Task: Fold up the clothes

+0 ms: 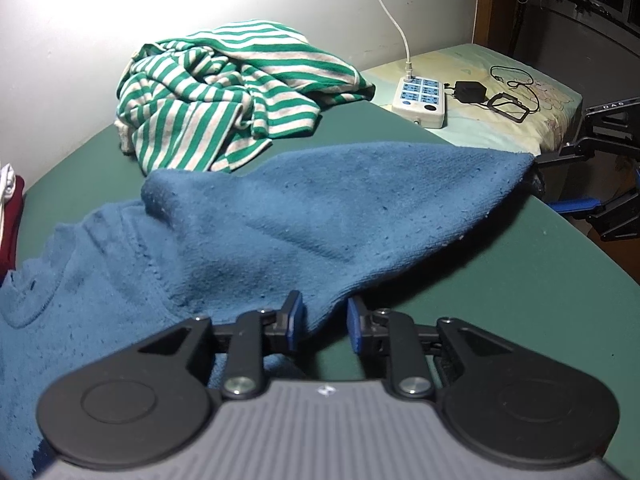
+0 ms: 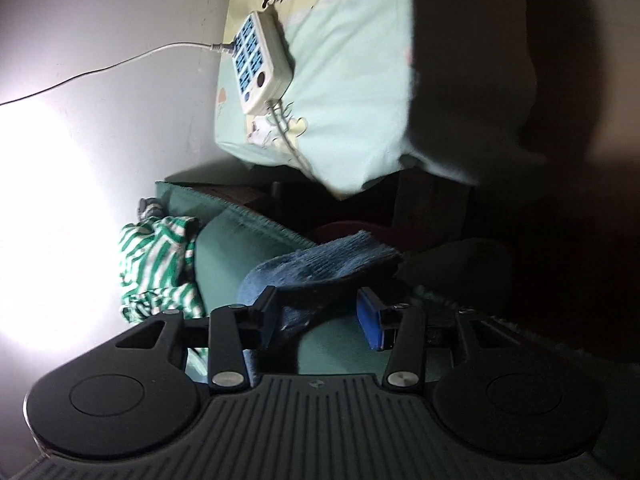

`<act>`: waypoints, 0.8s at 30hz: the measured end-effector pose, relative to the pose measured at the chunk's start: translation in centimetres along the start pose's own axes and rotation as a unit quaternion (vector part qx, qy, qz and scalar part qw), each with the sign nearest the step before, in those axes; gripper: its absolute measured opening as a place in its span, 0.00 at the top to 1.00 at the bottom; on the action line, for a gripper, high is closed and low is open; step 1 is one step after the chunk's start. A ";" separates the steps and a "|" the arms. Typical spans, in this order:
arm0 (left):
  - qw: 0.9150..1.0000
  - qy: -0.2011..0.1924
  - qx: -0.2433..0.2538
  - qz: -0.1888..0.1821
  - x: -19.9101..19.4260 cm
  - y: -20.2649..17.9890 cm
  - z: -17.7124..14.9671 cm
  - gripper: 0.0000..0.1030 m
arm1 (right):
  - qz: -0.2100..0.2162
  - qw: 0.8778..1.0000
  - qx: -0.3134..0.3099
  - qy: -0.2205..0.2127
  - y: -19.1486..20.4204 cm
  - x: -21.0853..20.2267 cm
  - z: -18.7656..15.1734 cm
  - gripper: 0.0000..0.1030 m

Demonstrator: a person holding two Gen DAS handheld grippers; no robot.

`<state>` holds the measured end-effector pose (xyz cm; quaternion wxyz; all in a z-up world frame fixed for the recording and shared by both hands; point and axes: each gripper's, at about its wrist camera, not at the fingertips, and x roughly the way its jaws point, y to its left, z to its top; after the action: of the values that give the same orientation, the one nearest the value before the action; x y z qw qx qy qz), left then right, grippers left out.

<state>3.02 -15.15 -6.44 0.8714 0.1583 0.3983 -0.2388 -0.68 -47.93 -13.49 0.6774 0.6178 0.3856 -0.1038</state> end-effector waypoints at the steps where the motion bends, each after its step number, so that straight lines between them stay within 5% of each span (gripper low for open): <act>1: 1.000 0.000 -0.002 0.000 0.0 0.0 0.0 0.78 | -0.030 0.999 -0.030 -0.012 0.6 -0.5 -0.1 0.54; 4: 1.000 -0.002 -0.007 0.001 0.1 -0.1 0.1 0.75 | -0.056 0.991 -0.118 -0.017 2.8 -0.8 -0.6 0.54; 6: 1.000 -0.003 -0.009 0.002 0.2 -0.2 0.2 0.73 | -0.049 0.992 -0.111 -0.018 3.4 -0.5 -0.6 0.54; 9: 1.000 0.000 -0.007 0.004 0.1 -0.3 0.2 0.69 | -0.049 0.993 -0.076 -0.069 3.7 -1.4 -1.0 0.55; 12: 1.000 0.001 -0.005 0.004 0.1 -0.3 0.1 0.64 | -0.073 0.976 -0.161 -0.125 6.2 -2.7 -2.7 0.53; 14: 1.000 0.000 -0.008 0.004 0.1 -0.4 0.2 0.63 | -0.116 0.938 -0.303 -0.120 8.7 -2.0 -4.4 0.53; 19: 1.000 0.000 -0.005 0.004 0.1 -0.4 0.2 0.61 | -0.217 0.794 -0.556 -0.117 8.7 -1.1 -7.1 0.53; 21: 1.000 -0.001 -0.005 0.003 0.2 -0.3 0.2 0.60 | -0.226 0.747 -0.619 -0.091 7.2 -0.5 -7.5 0.53; 23: 1.000 0.000 -0.005 0.003 0.2 -0.3 0.3 0.60 | -0.227 0.687 -0.687 -0.071 5.8 0.3 -8.5 0.54; 24: 1.000 0.000 -0.004 0.004 0.2 -0.4 0.3 0.60 | -0.215 0.672 -0.706 -0.061 5.5 0.5 -8.8 0.54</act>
<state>3.13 -15.67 -6.42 0.8726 0.1563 0.3991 -0.2341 -0.39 -38.53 -9.11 0.8926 -0.1523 0.4240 0.0186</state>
